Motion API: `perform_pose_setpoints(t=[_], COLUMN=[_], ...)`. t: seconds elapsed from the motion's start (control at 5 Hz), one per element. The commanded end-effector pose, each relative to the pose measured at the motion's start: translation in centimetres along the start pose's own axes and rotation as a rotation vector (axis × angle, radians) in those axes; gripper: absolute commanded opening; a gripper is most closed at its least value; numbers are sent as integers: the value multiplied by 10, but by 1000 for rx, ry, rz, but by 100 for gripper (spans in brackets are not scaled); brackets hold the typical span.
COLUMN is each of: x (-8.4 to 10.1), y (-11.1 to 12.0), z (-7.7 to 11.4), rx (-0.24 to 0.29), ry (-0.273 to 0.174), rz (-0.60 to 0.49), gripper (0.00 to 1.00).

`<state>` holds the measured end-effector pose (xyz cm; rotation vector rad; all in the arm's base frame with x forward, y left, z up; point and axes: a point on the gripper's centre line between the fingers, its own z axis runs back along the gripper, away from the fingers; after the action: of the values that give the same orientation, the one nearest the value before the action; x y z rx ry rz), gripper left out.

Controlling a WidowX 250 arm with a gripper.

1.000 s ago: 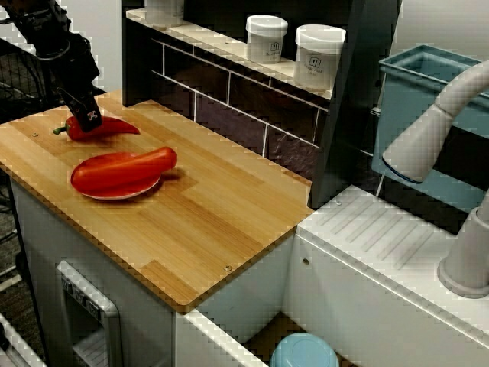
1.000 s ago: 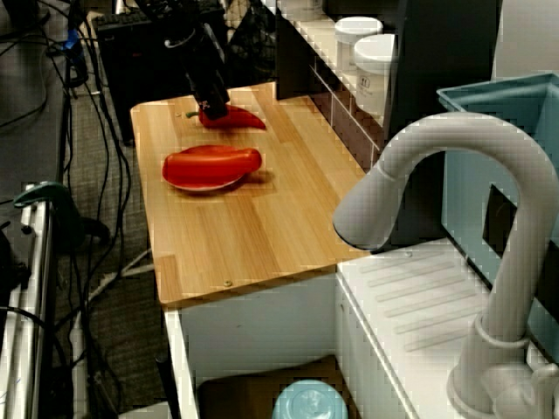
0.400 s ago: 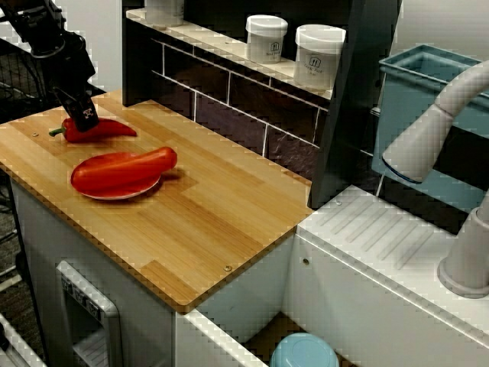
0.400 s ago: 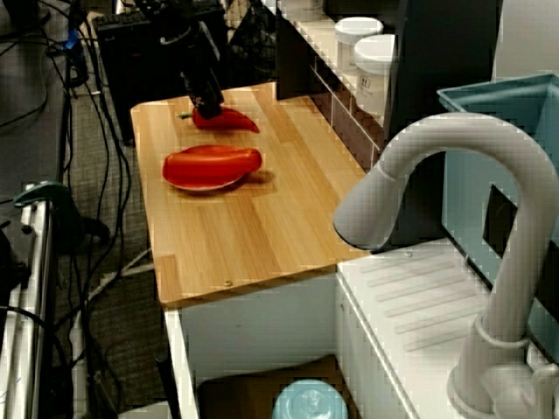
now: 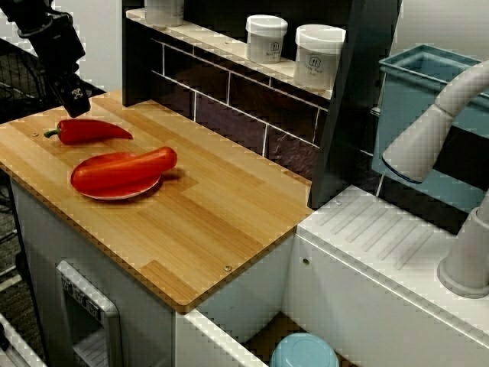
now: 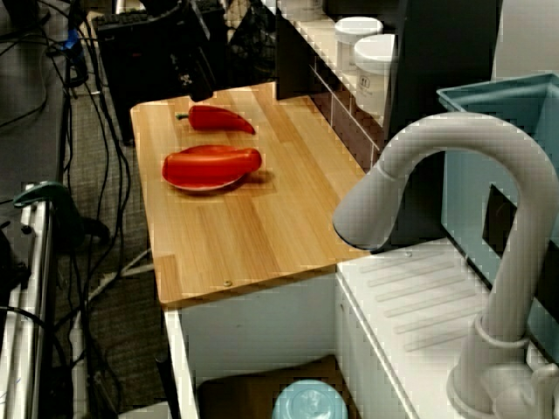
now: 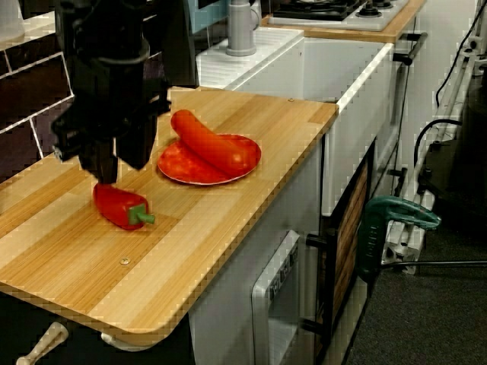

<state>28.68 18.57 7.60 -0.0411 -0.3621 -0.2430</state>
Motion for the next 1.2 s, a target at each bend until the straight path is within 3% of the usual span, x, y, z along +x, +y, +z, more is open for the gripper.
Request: perform_pose_setpoints(t=[0.0,0.2,0.4,1.0], x=[-7,-11,-15,-25], y=[0,-1,0,-7], z=[36,39,41,26], rx=[70,96,101,116], ry=[-64,-68,-62,-37], rz=[-28,-24,-23,-73], gripper=[0,70,100,100])
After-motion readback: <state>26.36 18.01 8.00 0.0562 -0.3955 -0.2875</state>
